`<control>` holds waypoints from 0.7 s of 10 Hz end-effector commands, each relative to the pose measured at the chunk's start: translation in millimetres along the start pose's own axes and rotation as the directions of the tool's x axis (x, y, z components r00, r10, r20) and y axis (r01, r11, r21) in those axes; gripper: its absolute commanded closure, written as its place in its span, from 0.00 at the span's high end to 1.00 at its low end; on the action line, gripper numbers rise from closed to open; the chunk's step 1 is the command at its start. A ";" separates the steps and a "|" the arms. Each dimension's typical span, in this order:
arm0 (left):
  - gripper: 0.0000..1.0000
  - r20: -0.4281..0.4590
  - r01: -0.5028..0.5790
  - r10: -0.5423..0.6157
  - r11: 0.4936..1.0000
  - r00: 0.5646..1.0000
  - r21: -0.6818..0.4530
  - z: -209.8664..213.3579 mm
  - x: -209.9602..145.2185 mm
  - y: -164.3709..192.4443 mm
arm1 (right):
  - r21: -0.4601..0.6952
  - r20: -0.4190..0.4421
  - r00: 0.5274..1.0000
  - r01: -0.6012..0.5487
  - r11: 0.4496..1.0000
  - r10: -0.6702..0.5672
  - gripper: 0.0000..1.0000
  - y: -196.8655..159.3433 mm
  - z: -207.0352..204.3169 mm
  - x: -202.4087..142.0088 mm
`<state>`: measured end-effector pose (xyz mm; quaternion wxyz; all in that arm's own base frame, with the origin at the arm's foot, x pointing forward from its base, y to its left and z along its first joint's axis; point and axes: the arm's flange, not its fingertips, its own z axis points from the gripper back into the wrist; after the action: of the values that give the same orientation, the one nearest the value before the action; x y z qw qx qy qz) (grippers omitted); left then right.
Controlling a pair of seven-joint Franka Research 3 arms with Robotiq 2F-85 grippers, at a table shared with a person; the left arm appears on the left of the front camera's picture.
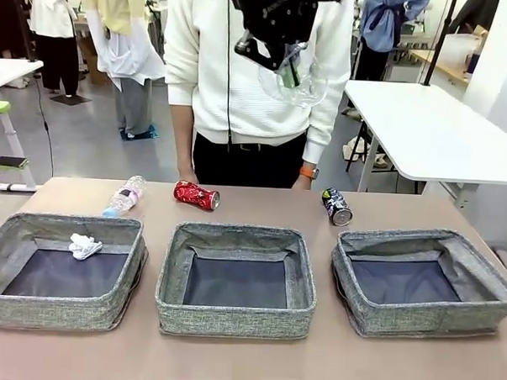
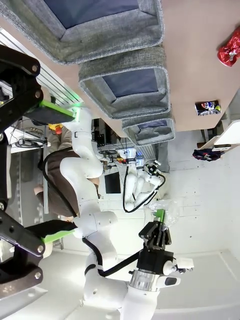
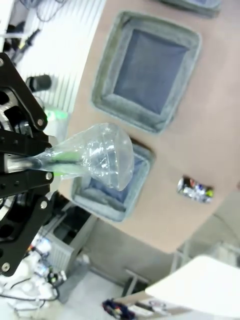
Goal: Sort the waste into the appropriate baskets.
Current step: Pick up the waste item pointed out by the person.
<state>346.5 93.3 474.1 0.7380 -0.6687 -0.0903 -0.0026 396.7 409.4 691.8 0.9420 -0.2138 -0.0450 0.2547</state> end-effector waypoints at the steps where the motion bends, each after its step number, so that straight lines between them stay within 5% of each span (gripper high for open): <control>1: 1.00 0.015 0.001 -0.001 1.000 1.000 -0.016 -1.9 -1.0 -3.1 | 0.015 0.020 1.000 0.007 1.000 -0.007 0.01 -6.3 -1.2 -14.5; 3: 1.00 0.015 0.001 -0.001 1.000 1.000 -0.016 -1.9 -1.0 -3.1 | 0.084 0.042 0.998 0.033 0.996 -0.037 0.01 -0.2 -3.3 -2.6; 4: 1.00 0.015 0.001 -0.001 1.000 1.000 -0.016 -1.9 -1.0 -3.1 | 0.268 0.131 0.954 0.228 0.936 -0.270 0.01 0.0 4.4 0.1; 5: 1.00 0.015 0.001 -0.001 1.000 1.000 -0.016 -1.9 -1.0 -3.1 | 0.462 0.126 0.879 0.359 0.811 -0.461 0.01 -5.7 13.9 -0.6; 7: 1.00 0.015 0.001 -0.001 1.000 1.000 -0.016 -1.9 -1.0 -3.1 | 0.584 0.052 0.707 0.552 0.595 -0.705 0.01 -17.1 15.4 -7.2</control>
<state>346.3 93.5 474.3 0.7380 -0.6686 -0.0907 -0.0025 410.5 414.4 735.0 0.9928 0.0279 -0.0967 0.0655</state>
